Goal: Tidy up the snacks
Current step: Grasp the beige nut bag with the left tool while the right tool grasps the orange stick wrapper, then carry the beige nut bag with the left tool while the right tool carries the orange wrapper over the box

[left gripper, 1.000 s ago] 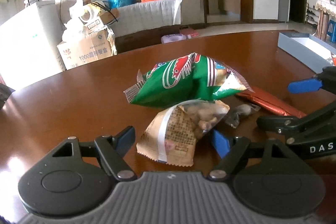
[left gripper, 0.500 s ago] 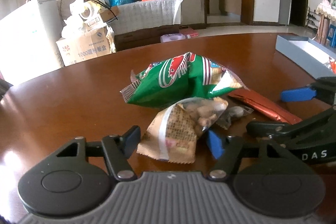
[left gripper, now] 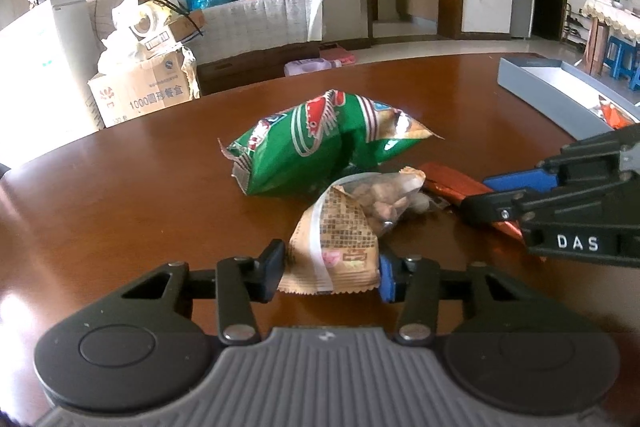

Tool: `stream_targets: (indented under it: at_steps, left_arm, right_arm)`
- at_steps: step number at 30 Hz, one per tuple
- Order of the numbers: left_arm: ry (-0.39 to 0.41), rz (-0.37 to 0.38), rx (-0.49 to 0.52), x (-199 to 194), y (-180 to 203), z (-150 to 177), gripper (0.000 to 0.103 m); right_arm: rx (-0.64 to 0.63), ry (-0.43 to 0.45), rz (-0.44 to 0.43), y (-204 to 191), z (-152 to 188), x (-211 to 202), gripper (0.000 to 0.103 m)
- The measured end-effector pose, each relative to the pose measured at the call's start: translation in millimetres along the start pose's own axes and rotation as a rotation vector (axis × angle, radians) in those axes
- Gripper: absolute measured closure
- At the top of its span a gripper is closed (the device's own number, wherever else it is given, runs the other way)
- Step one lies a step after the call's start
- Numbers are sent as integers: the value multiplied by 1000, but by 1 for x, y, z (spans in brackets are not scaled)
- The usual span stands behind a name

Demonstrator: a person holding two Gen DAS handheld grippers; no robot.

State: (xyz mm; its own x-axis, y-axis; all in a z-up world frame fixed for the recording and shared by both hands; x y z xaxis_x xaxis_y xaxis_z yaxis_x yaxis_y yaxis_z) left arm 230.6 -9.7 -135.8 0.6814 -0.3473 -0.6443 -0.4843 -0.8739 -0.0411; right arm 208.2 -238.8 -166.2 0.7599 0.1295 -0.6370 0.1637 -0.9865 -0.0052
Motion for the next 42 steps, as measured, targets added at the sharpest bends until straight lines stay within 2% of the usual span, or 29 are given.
stream_targets:
  at_steps: [14,21,22,23,25,28,30,33,34,35,36,42]
  left_arm:
    - [-8,-6,17,-20,7,13,58]
    - [4,-20,-21,-19,4,10,55]
    - [7,-23,-17,-19,4,11,54]
    - [10,-29,-11,-19,4,12,52]
    - [12,-52,-8,-17,4,12,36]
    - [7,-51,-11,-14,5,11,24]
    - [9,-44,-5,-12,6,10,23]
    - [20,-39,25,-10,11,8,27]
    - [24,-27,32,-10,12,7,41]
    - [27,-16,30,-10,14,7,50]
    - [22,-2,30,-10,14,6,54]
    - [7,5,38,-13,17,7,58]
  right_arm:
    - [-14,-44,-12,1,2,-6,80]
    - [-25,-50,-5,1,8,-6,80]
    - [-32,-48,-3,-1,9,-5,79]
    - [-40,-46,-3,-3,10,-6,74]
    - [-62,-50,-1,-7,12,-6,61]
    - [-73,-49,2,-9,12,-5,59]
    - [-72,-47,1,-11,13,-5,58]
    - [-92,-49,-18,-15,14,-4,61]
    - [-97,-50,-25,-16,14,-5,67]
    - [-99,-53,-36,-17,13,-5,75]
    - [-104,-56,-41,-18,13,-5,78]
    - [-111,-70,-50,-22,12,-8,79]
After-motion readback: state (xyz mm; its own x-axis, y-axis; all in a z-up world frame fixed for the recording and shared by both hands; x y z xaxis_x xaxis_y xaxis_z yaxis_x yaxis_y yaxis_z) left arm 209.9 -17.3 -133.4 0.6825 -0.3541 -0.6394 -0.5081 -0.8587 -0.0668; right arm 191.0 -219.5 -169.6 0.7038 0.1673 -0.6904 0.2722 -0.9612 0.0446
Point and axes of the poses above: each gripper's, at about its wrist camera, not at the fingertips, and x roughly the way its jaws point, y to its right, z to its underside, the point moved 4 cm from there along x, roughly the way its jaws point, and after that the axes turned 1 degree about z, right-handed, at the moved point
